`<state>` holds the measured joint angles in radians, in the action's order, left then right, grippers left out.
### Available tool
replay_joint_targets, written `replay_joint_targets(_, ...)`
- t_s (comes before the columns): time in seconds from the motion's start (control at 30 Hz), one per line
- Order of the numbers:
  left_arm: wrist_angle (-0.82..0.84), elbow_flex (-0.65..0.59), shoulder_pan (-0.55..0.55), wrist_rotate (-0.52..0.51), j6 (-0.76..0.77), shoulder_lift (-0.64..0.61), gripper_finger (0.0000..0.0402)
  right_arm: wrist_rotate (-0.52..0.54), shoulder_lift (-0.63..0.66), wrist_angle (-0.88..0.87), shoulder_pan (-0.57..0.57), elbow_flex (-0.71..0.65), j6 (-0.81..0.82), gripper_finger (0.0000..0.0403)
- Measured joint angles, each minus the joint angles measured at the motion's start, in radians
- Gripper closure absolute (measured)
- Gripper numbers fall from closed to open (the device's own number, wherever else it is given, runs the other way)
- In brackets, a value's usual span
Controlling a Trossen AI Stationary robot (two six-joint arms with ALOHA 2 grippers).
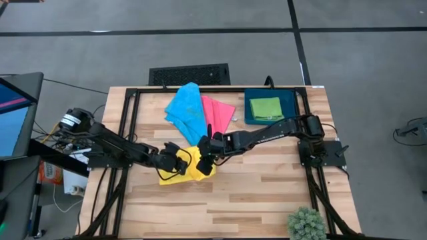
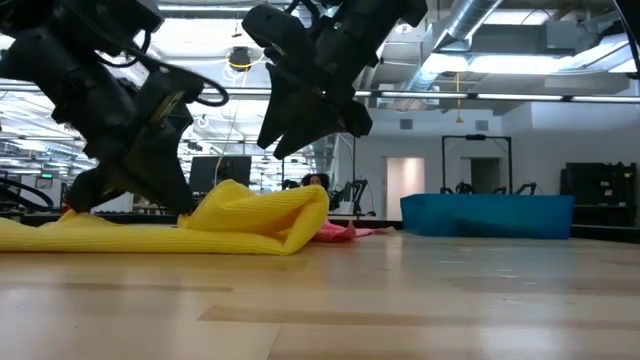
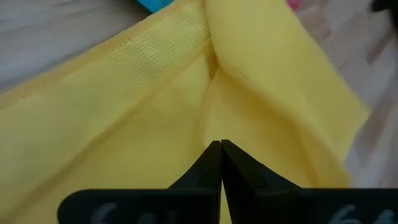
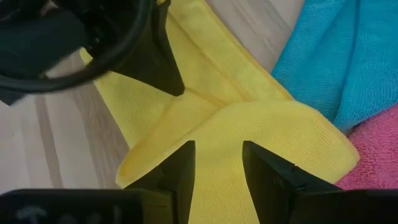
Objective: Fold microfiber towels
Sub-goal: Fold the yellow towel
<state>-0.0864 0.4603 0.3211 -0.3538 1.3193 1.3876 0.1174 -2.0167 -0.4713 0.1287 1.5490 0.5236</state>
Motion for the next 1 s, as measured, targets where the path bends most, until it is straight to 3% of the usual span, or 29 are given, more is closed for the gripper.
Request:
replay_joint_targets(0.13, 0.017, 0.0, -0.015, 0.048, 0.008, -0.069, 0.0377, -0.009, 0.0, 0.0, 0.0, 0.0, 0.0, 0.0245)
replay_joint_targets(0.3, 0.125, 0.0, -0.024, 0.042, 0.025, -0.132, 0.0305, -0.011, 0.0, 0.0, 0.006, 0.0, 0.0, 0.0248)
replay_joint_targets(0.53, 0.127, 0.0, -0.047, 0.047, 0.038, -0.077, 0.0228, -0.012, 0.0, -0.005, 0.009, 0.0, 0.0, 0.0246)
replay_joint_targets(0.8, 0.017, 0.0, -0.048, 0.087, 0.065, 0.023, 0.0226, -0.012, 0.0, -0.019, 0.009, 0.0, 0.0, 0.025)
replay_joint_targets(1.0, 0.015, 0.0, -0.048, 0.112, 0.08, 0.039, 0.0256, -0.012, 0.0, -0.023, 0.009, 0.0, 0.0, 0.0251)
